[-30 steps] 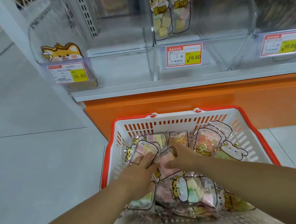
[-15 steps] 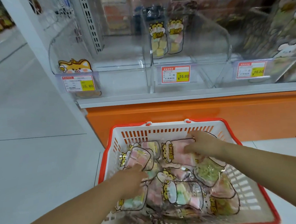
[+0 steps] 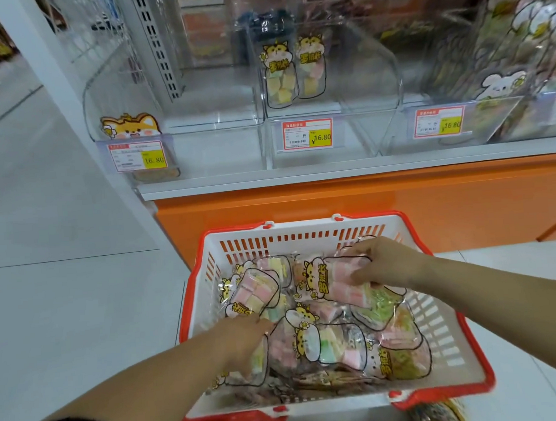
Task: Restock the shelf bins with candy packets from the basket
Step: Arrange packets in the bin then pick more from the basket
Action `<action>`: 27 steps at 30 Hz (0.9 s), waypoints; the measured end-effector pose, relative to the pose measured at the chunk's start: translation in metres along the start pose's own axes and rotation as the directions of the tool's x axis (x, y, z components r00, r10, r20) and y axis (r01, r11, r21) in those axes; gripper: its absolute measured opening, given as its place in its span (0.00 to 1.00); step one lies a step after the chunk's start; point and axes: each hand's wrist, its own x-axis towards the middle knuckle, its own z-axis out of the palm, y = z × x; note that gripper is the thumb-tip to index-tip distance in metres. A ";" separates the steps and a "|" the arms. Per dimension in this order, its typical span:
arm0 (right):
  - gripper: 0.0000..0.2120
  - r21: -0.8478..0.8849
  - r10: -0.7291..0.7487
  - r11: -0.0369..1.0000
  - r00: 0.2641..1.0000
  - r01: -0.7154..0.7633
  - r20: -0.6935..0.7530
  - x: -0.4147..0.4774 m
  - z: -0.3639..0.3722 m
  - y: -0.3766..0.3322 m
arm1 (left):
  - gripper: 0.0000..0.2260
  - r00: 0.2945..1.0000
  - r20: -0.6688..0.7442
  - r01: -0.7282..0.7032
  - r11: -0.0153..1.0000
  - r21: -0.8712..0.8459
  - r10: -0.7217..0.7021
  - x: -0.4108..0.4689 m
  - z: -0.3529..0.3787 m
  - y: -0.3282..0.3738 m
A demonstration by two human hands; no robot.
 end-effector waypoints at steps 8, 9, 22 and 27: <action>0.14 0.128 -0.023 0.992 1.000 0.023 0.002 -0.015 -0.020 -0.018 | 0.20 0.988 -0.151 -0.066 0.923 -0.380 0.009 -0.035 -0.039 -0.021; 0.13 0.180 -0.025 0.983 1.000 0.026 -0.010 -0.020 -0.025 -0.023 | 0.18 0.980 -0.198 -0.081 0.880 -0.468 -0.016 -0.045 -0.049 -0.023; 0.18 0.690 -0.187 0.692 0.976 0.213 -0.114 -0.104 -0.042 -0.097 | 0.10 0.950 -0.311 -0.312 -0.054 -0.949 -0.030 -0.148 -0.127 0.025; 0.16 0.724 -0.173 0.643 0.968 0.250 -0.181 -0.120 -0.028 -0.101 | 0.28 0.921 -0.366 -0.376 0.064 -0.924 0.131 -0.161 -0.133 0.048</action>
